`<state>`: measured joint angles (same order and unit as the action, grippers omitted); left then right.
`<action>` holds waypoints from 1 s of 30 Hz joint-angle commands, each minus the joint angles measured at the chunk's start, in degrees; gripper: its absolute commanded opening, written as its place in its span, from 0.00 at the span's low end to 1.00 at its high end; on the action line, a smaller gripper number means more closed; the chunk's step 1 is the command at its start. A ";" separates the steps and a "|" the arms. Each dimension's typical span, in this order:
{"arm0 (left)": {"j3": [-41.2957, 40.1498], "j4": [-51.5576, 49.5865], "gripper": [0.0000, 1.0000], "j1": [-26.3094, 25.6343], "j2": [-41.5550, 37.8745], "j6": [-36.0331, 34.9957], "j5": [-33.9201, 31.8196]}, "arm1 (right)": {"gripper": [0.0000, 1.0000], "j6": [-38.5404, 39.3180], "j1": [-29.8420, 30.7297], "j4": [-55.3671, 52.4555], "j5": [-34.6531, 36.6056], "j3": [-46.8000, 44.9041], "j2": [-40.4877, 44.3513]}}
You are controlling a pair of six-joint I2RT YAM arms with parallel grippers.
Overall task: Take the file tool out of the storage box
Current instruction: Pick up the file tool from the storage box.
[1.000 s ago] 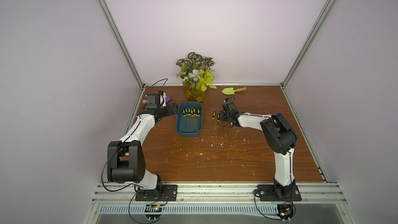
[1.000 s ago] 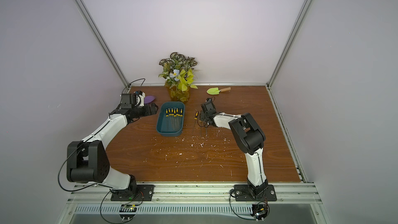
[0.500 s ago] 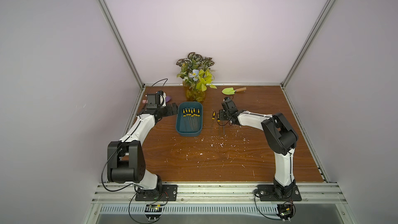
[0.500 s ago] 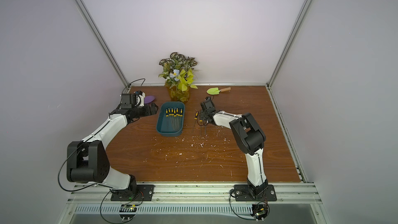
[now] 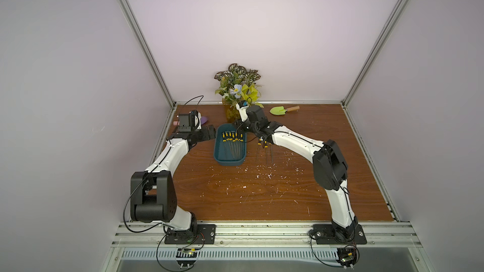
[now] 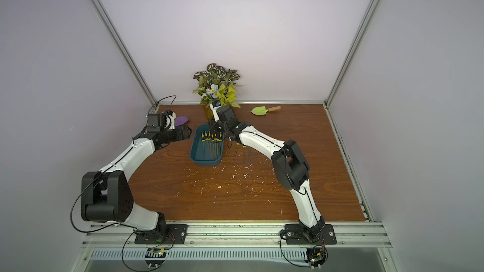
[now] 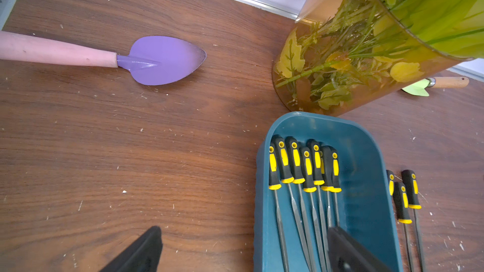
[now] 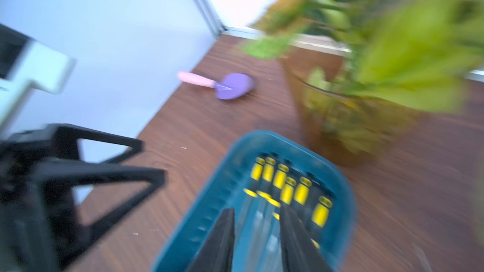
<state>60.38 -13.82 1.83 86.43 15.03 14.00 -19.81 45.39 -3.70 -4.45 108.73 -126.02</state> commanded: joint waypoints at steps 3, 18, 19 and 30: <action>0.66 -1.22 1.00 0.55 -1.45 0.03 -1.99 | 0.30 -1.63 1.84 -14.44 -4.93 15.62 -11.03; 1.06 -1.82 1.00 0.62 -1.80 0.62 -3.04 | 0.27 -1.57 4.19 -27.83 3.31 31.25 -22.44; 1.02 -1.72 1.00 0.68 -1.80 0.50 -2.86 | 0.27 -1.22 4.34 -28.01 4.09 31.16 -22.43; 1.06 -1.73 1.00 0.67 -1.80 0.15 -2.13 | 0.25 0.45 4.37 -29.11 7.19 31.75 -24.84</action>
<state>60.40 -14.46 1.93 85.78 15.22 11.35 -20.38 49.43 -31.77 0.80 137.97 -150.47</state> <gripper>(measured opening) 0.997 0.253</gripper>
